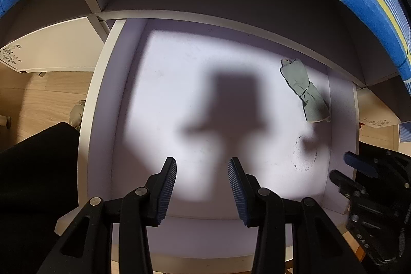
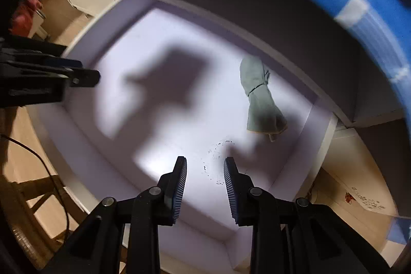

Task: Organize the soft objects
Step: 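Grasp the grey-green glove in the drawer with the right gripper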

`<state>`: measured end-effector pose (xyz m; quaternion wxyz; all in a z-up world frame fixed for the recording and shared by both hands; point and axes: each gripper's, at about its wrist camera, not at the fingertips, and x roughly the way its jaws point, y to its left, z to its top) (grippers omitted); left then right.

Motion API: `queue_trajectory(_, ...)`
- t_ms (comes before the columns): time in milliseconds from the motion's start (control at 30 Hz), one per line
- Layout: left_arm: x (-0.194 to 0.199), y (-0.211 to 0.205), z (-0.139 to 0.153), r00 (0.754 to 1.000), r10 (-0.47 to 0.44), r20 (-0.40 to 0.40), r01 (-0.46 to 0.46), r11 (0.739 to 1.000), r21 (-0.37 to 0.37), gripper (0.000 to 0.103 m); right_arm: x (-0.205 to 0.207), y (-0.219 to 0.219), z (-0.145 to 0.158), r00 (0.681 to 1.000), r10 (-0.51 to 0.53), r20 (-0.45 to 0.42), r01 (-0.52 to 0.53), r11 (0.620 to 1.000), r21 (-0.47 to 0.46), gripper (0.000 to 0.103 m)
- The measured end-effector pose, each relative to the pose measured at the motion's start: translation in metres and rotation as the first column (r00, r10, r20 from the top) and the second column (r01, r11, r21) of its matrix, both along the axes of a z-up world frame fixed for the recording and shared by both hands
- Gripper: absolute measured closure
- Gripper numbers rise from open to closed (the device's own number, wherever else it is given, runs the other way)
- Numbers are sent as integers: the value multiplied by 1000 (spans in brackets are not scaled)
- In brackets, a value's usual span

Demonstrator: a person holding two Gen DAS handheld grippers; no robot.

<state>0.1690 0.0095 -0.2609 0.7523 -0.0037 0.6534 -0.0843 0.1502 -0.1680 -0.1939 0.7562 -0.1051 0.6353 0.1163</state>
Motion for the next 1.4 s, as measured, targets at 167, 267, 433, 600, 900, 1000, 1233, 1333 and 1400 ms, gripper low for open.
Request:
queue_trajectory(167, -1, 0, -2, 1000, -2, -7, 2, 1000, -3, 61, 8, 4, -20, 1000, 4, -26, -5, 999, -40, 70)
queue_trajectory(267, -1, -1, -3, 1000, -2, -10, 2, 1000, -3, 61, 14, 3, -29, 999, 1, -34, -3, 997, -72, 70)
queue_trajectory(433, -1, -3, -8, 1000, -7, -25, 7, 1000, -1, 61, 34, -8, -36, 999, -47, 11, 47, 995, -91, 68)
queue_trajectory(600, -2, -2, -11, 999, -5, -34, 5, 1000, -3, 61, 55, -22, -41, 994, -79, 76, 89, 987, -132, 63)
queue_trajectory(900, -1, -4, -17, 998, -1, -57, 1, 1000, -15, 61, 80, -15, -66, 996, 17, 85, 2, 976, -218, 57)
queue_trajectory(1000, 0, -5, -17, 998, -3, -58, 2, 1000, -14, 61, 87, -16, -72, 997, 12, 75, 5, 976, -218, 56)
queue_trajectory(1233, -2, -4, -20, 998, -5, -65, 5, 1000, -10, 61, 102, -26, -88, 997, -70, 14, 71, 985, -159, 58)
queue_trajectory(1333, 0, -4, -20, 998, 3, -66, -4, 1000, -12, 61, 103, -26, -92, 996, -83, -14, 80, 986, -144, 67)
queue_trajectory(1400, 0, -4, -19, 998, 7, -66, -8, 1000, -14, 61, 102, -25, -92, 996, -82, -25, 77, 987, -143, 73)
